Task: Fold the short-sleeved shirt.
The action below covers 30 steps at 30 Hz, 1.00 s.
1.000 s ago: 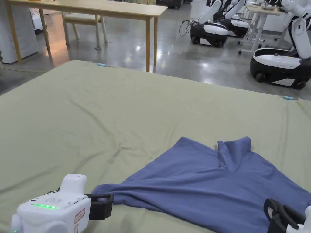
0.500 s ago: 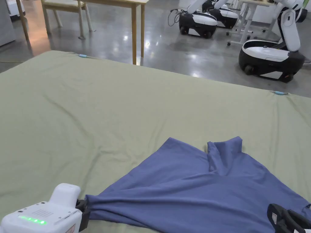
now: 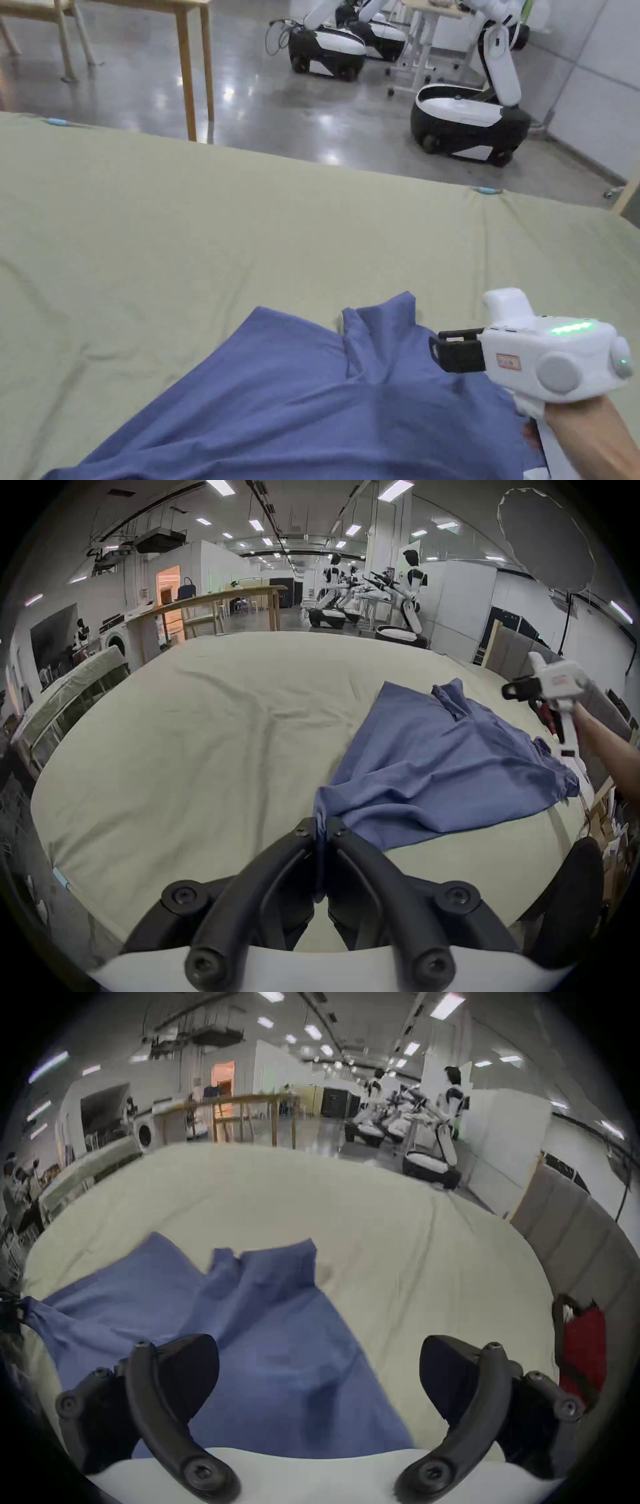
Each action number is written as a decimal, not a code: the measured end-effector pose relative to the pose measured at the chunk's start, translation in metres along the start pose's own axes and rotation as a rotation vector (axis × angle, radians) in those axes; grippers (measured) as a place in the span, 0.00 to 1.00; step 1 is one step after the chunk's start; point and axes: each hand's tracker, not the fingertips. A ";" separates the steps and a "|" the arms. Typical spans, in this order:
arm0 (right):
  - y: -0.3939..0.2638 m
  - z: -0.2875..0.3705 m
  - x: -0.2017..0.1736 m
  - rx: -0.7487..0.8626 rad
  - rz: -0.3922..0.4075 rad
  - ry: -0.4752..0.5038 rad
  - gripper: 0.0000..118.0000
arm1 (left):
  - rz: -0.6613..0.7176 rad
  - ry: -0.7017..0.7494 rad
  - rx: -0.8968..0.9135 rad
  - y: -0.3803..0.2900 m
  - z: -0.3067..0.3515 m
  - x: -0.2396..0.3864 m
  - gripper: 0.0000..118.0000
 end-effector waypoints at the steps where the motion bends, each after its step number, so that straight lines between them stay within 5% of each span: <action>1: 0.000 -0.019 0.006 -0.009 -0.008 -0.018 0.99 | -0.004 0.003 -0.004 0.001 -0.001 0.001 0.02; 4: 0.010 -0.056 0.019 -0.107 -0.043 -0.017 0.96 | -0.010 0.017 -0.013 0.002 -0.003 0.002 0.02; 6: -0.001 -0.074 0.021 -0.177 -0.065 -0.017 0.66 | -0.012 0.024 -0.017 0.004 -0.004 0.003 0.02; 10: -0.006 -0.063 0.004 -0.191 -0.115 -0.034 0.56 | -0.018 0.027 -0.029 0.005 -0.007 0.004 0.02; 13: -0.002 -0.054 -0.007 -0.212 -0.140 -0.008 0.07 | -0.024 0.025 -0.035 0.006 -0.012 0.002 0.02; 14: -0.003 -0.050 -0.007 -0.211 -0.138 -0.012 0.04 | -0.025 0.025 -0.035 0.007 -0.013 0.003 0.02; 22: 0.012 0.072 0.008 0.060 -0.317 0.170 0.03 | 0.011 -0.007 0.020 0.031 -0.015 -0.009 0.02; 27: 0.038 0.172 0.000 0.264 -0.202 0.135 0.03 | -0.021 -0.033 0.124 0.085 0.000 -0.008 0.02; 30: 0.059 0.227 -0.003 0.393 -0.096 0.026 0.03 | -0.046 -0.013 0.196 0.129 0.010 -0.003 0.02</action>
